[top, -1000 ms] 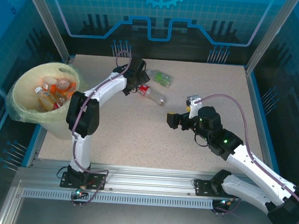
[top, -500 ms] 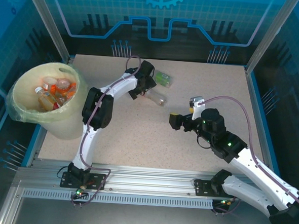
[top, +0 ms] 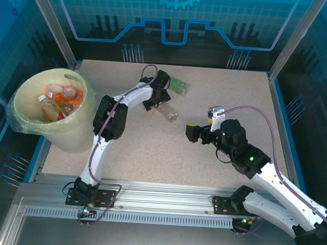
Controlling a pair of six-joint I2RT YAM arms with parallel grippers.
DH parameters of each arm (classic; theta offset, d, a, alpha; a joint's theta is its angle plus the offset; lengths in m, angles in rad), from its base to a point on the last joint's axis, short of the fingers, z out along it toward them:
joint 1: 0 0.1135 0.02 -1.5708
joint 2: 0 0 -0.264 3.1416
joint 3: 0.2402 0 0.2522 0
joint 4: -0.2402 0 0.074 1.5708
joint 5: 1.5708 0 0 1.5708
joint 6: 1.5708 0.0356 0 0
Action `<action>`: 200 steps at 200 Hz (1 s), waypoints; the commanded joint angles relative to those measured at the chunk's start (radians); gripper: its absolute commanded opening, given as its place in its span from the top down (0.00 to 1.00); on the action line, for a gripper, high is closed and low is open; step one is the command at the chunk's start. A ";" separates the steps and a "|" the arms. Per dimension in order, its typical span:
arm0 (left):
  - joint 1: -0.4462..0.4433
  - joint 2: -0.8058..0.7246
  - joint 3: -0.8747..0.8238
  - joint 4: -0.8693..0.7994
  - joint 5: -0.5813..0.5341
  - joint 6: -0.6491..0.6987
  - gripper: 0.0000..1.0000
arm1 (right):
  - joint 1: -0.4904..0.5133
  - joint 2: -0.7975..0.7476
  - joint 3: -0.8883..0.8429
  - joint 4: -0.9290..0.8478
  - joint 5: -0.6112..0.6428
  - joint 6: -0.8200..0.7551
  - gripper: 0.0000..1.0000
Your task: Put the plastic bottles in the bin
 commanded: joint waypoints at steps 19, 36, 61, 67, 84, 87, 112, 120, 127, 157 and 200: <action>-0.005 -0.032 -0.053 0.035 -0.010 0.110 0.35 | 0.011 -0.002 -0.005 -0.006 0.014 0.000 0.00; -0.005 -0.048 -0.073 0.060 0.010 0.143 0.41 | 0.011 0.000 -0.005 -0.002 0.012 0.002 0.00; -0.005 -0.092 -0.132 0.126 0.068 0.194 0.46 | 0.011 0.000 -0.006 -0.005 0.012 0.000 0.00; -0.005 -0.106 -0.152 0.143 0.073 0.203 0.48 | 0.010 0.000 -0.007 -0.005 0.012 0.001 0.00; -0.005 -0.152 -0.216 0.198 0.084 0.219 0.52 | 0.011 -0.001 -0.008 -0.003 0.008 0.006 0.00; -0.005 -0.161 -0.226 0.209 0.087 0.222 0.52 | 0.010 -0.002 -0.008 -0.001 0.004 0.008 0.00; -0.005 -0.238 -0.315 0.282 0.105 0.254 0.53 | 0.010 -0.005 -0.018 0.027 -0.022 0.020 0.00; -0.005 -0.263 -0.336 0.296 0.107 0.266 0.53 | 0.011 -0.005 -0.019 0.033 -0.029 0.021 0.00; -0.005 -0.285 -0.352 0.304 0.105 0.276 0.53 | 0.013 -0.004 -0.019 0.037 -0.037 0.022 0.00; -0.005 -0.393 -0.427 0.353 0.121 0.318 0.54 | 0.012 0.003 -0.018 0.066 -0.072 0.029 0.00; -0.007 -0.606 -0.499 0.378 0.121 0.386 0.55 | 0.013 0.017 -0.014 0.096 -0.069 0.026 0.00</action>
